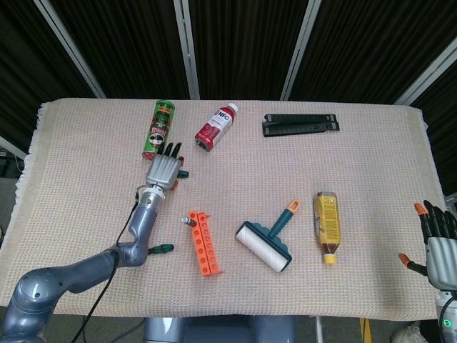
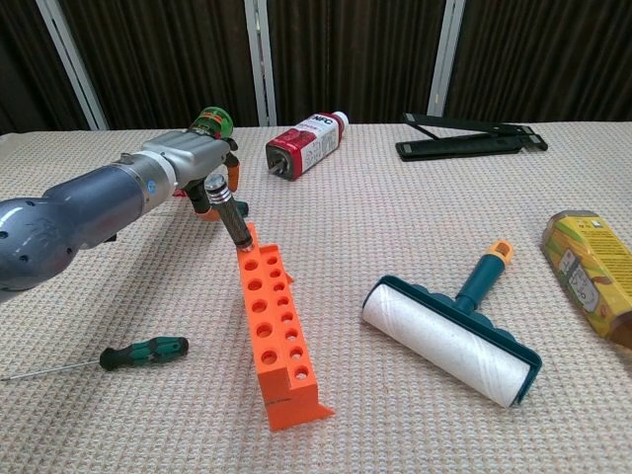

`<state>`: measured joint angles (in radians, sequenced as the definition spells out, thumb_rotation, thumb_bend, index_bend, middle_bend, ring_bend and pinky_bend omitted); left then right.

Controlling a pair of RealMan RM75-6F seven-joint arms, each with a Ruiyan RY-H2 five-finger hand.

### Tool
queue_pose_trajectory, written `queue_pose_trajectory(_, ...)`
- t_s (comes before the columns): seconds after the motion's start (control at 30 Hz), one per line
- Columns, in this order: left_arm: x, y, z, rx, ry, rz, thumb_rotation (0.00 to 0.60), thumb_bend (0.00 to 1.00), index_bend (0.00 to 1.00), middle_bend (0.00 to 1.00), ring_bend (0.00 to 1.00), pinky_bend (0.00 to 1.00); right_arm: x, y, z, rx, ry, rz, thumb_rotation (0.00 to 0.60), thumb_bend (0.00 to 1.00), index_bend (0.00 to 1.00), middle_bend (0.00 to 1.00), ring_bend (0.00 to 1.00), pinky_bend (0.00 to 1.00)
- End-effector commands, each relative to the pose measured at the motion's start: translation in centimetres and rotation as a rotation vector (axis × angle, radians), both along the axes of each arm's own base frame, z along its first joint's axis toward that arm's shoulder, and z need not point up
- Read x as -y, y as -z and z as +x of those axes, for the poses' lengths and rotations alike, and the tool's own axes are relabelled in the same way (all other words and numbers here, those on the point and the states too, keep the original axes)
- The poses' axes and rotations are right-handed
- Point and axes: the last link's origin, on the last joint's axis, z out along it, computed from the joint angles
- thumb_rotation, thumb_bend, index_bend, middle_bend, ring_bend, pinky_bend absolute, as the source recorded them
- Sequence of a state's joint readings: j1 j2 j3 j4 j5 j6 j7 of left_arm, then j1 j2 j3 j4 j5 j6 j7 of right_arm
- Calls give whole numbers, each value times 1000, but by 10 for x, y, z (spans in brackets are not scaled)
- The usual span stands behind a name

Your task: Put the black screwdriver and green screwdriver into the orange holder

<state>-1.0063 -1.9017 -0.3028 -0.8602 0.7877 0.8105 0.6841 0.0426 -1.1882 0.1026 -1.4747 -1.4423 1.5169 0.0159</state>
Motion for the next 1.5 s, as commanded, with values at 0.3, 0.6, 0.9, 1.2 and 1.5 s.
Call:
queue_pose_trajectory(0.3, -5, 18, 6, 16, -34, -6, 600, 360, 382, 0, 0, 0, -3, -4, -3, -2, 13, -17, 600, 0, 14, 12, 0, 0)
queue_pose_trajectory(0.6, -6, 24, 7, 13, -38, -11, 600, 377, 413, 0, 0, 0, -4, -5, -4, 0, 19, -25, 600, 0, 14, 13, 0, 0)
queue_pose_trajectory(0.9, -6, 19, 6, 83, -49, 13, 600, 461, 535, 41, 0, 0, -5, -5, -4, 2, 22, -26, 600, 0, 14, 14, 0, 0)
queue_pose_trajectory(1.2, -4, -6, 9, 269, -20, 75, 600, 507, 642, 172, 0, 0, -5, -4, -4, 6, 12, -21, 600, 0, 16, 15, 0, 0)
queue_pose_trajectory(1.5, 21, -70, 16, 662, 27, 77, 600, 568, 706, 351, 151, 49, -6, -1, -2, 11, -5, -10, 600, 0, 17, 14, 0, 0)
